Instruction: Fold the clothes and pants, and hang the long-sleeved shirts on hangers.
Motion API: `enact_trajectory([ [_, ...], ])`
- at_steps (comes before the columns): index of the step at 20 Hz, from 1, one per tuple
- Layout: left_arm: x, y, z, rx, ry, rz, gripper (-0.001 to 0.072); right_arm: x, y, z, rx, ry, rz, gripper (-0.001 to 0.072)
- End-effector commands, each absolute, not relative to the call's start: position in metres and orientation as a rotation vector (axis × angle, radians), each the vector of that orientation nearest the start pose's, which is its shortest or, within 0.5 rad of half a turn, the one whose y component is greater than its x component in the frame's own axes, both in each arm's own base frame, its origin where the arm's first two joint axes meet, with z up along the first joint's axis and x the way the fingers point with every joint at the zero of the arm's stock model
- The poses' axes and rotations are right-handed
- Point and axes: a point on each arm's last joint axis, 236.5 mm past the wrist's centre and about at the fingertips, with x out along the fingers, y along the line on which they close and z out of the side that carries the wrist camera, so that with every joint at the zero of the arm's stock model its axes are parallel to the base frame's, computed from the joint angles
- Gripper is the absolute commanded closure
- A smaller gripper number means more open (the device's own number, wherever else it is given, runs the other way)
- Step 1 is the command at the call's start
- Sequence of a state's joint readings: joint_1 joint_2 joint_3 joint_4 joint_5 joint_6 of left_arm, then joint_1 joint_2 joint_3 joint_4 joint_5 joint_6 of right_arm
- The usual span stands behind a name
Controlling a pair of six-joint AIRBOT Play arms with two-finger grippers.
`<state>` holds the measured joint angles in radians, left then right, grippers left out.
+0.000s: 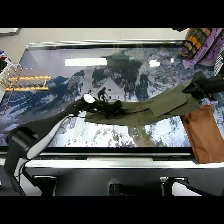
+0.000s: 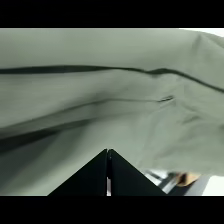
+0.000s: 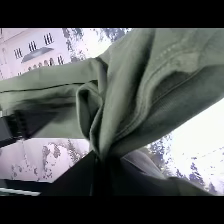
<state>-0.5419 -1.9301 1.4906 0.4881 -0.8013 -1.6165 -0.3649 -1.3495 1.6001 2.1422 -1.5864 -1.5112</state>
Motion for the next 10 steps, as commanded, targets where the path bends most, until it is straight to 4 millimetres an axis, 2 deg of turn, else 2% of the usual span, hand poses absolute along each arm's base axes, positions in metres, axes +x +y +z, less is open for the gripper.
enact_trajectory([
  [1, 0.395, -0.47, -0.066, -0.892, 1.4, -0.661, 0.0694, 0.383, -0.012, 0.155, 0.632, 1.21, 0.142, 0.0683],
  [6, 0.378, -0.514, -0.083, -0.938, 1.476, -0.651, 0.0695, 0.379, -0.009, 0.164, 0.617, 1.188, 0.153, 0.0683],
  [10, 0.366, -0.545, -0.086, -0.95, 1.501, -0.676, 0.0695, 0.379, -0.006, 0.168, 0.617, 1.18, 0.175, 0.0683],
])
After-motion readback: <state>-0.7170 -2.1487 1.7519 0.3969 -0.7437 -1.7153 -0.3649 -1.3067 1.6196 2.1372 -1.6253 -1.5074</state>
